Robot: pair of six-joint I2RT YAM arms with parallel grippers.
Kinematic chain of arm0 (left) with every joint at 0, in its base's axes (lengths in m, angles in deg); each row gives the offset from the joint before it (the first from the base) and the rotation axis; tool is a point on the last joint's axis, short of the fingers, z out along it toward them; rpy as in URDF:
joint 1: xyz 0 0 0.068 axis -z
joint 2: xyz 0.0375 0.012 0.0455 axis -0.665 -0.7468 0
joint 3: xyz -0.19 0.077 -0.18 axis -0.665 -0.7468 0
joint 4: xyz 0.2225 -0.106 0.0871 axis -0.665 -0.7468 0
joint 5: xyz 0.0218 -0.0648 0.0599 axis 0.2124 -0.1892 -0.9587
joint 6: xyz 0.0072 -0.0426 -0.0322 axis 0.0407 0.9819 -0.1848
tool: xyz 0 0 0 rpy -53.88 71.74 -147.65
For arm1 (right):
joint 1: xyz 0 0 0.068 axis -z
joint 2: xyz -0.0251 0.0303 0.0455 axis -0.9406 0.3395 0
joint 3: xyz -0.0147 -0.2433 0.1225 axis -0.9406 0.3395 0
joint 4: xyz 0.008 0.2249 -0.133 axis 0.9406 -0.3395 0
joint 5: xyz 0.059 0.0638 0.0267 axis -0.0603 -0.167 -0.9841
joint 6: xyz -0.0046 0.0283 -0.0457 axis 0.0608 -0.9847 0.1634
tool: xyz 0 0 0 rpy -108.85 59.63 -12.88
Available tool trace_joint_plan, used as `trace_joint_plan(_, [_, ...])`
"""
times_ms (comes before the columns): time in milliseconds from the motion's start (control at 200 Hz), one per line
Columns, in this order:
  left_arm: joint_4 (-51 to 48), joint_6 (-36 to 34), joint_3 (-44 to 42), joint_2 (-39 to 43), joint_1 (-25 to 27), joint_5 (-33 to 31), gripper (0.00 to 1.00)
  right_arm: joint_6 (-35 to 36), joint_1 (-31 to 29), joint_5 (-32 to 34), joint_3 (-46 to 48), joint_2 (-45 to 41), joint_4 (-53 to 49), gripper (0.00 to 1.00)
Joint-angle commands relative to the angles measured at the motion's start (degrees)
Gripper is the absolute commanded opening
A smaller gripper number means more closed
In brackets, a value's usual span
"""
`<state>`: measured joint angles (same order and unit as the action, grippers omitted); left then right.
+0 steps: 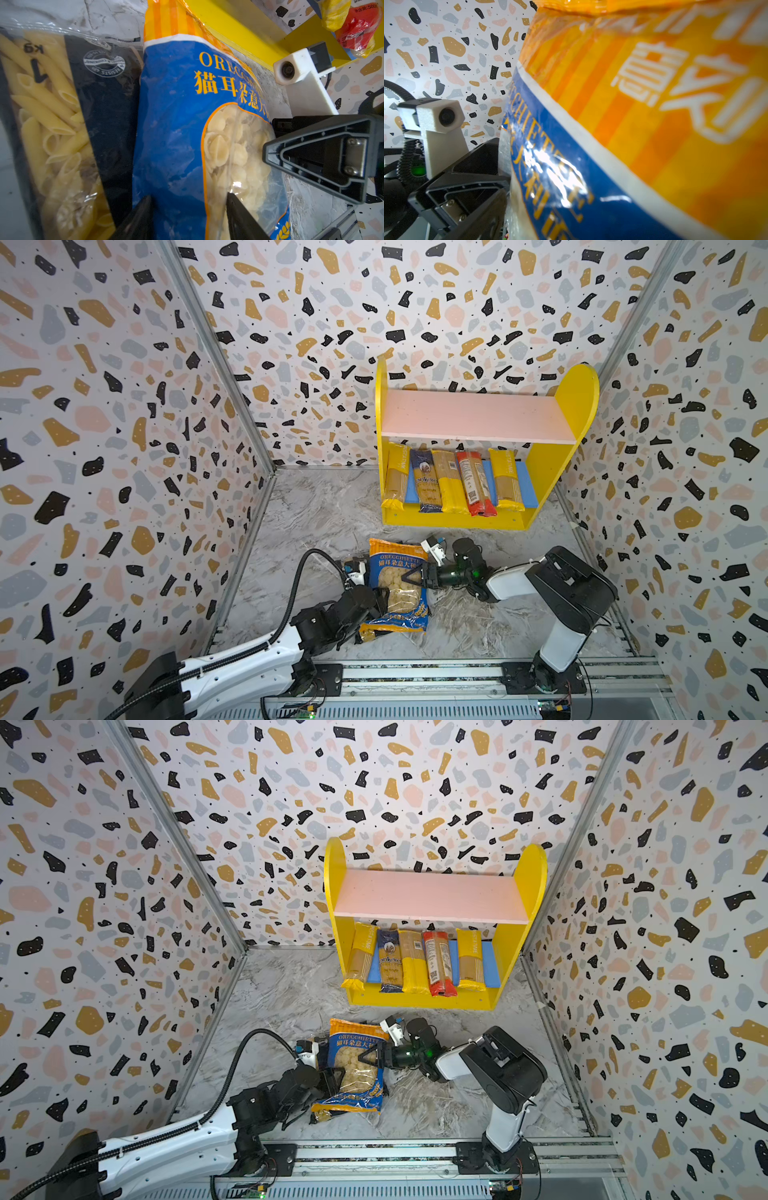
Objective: Place and organize the pasta boxes and bags onto the shelf
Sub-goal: 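Grasp the orecchiette bag with the right gripper while the left gripper holds it upright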
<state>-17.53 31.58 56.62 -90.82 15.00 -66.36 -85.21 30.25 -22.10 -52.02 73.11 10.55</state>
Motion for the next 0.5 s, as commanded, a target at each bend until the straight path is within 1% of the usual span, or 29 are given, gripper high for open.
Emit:
trace_joint_plan(0, [3.8, -1.4, -0.2, -2.4, -0.2, 1.9, 0.57, -0.2, -2.4, -2.6, -2.9, -1.1, 2.7, 0.99])
trace_joint_plan(100, [5.1, -1.8, 0.5, -4.1, -0.2, 2.6, 0.57, 0.5, -3.3, -2.3, -4.3, -1.0, 1.3, 0.99])
trace_joint_plan(255, [6.6, -2.0, 0.5, -5.7, -0.1, 3.0, 0.56, 0.2, -4.1, -2.9, -6.0, -0.7, 1.7, 0.99])
trace_joint_plan(495, [8.4, -1.9, 0.0, -6.1, -0.1, 3.8, 0.56, -1.3, -5.5, -3.7, -7.8, -0.4, 3.5, 1.0])
